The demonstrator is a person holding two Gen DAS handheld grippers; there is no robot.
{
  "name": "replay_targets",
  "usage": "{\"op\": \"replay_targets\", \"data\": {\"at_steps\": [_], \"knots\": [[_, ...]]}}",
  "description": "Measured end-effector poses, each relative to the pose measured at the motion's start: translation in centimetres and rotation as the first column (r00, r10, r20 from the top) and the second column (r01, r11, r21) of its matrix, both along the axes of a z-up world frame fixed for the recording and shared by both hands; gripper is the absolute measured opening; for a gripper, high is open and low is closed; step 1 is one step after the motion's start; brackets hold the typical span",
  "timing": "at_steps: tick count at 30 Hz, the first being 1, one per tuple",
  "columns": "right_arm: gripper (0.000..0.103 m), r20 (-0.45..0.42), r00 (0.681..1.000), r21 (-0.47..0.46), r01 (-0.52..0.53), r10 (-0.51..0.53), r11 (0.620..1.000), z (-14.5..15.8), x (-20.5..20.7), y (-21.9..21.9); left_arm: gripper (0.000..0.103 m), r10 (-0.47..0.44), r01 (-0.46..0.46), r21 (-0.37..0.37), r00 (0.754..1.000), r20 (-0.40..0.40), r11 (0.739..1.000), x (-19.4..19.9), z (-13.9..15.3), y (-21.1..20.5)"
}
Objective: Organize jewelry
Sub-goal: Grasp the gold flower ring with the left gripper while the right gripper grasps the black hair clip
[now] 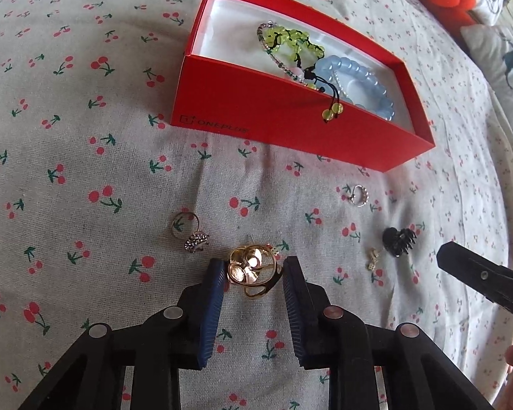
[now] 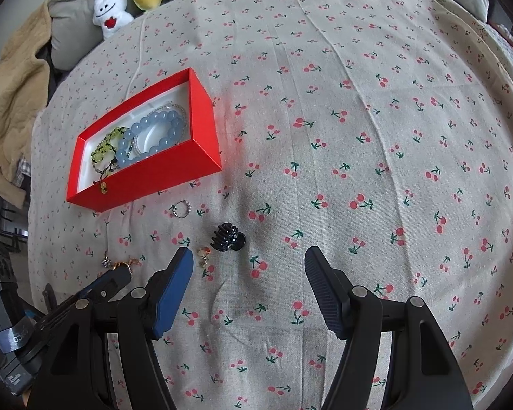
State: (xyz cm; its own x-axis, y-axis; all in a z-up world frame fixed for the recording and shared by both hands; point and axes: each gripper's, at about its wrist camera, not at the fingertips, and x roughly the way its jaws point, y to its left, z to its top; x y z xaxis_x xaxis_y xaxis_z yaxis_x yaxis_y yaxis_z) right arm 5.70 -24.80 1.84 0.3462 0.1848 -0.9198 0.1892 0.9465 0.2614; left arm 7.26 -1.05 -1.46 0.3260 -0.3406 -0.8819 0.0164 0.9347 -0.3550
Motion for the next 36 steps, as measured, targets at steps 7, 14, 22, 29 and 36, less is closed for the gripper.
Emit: {"op": "replay_targets", "data": {"at_steps": [7,14,22,29,36], "knots": [[0.071,-0.028,0.999,0.041,0.017,-0.015,0.999,-1.2,0.4,0.2,0.028,-0.012,0.012,-0.003,1.000,0.022,1.000,-0.6,0.9,0.7],[0.068,-0.037,0.998,0.016,0.051,-0.050,0.999,-2.4,1.4,0.6,0.028,-0.020,0.020,-0.007,0.999,0.027,1.000,-1.2,1.2,1.5],[0.037,-0.009,0.998,-0.014,0.064,-0.064,0.998,-2.9,2.3,1.3,0.028,-0.023,0.023,-0.004,0.999,0.030,1.000,-1.5,1.4,2.1],[0.028,-0.006,0.999,-0.024,0.050,-0.050,0.998,-3.0,2.6,1.6,0.028,-0.023,0.023,-0.005,0.999,0.032,1.000,-1.5,1.5,2.6],[0.028,0.001,0.999,-0.013,0.041,-0.041,0.999,-2.5,2.2,1.7,0.028,-0.024,0.025,-0.007,0.999,0.042,1.000,-1.7,2.0,2.8]]}}
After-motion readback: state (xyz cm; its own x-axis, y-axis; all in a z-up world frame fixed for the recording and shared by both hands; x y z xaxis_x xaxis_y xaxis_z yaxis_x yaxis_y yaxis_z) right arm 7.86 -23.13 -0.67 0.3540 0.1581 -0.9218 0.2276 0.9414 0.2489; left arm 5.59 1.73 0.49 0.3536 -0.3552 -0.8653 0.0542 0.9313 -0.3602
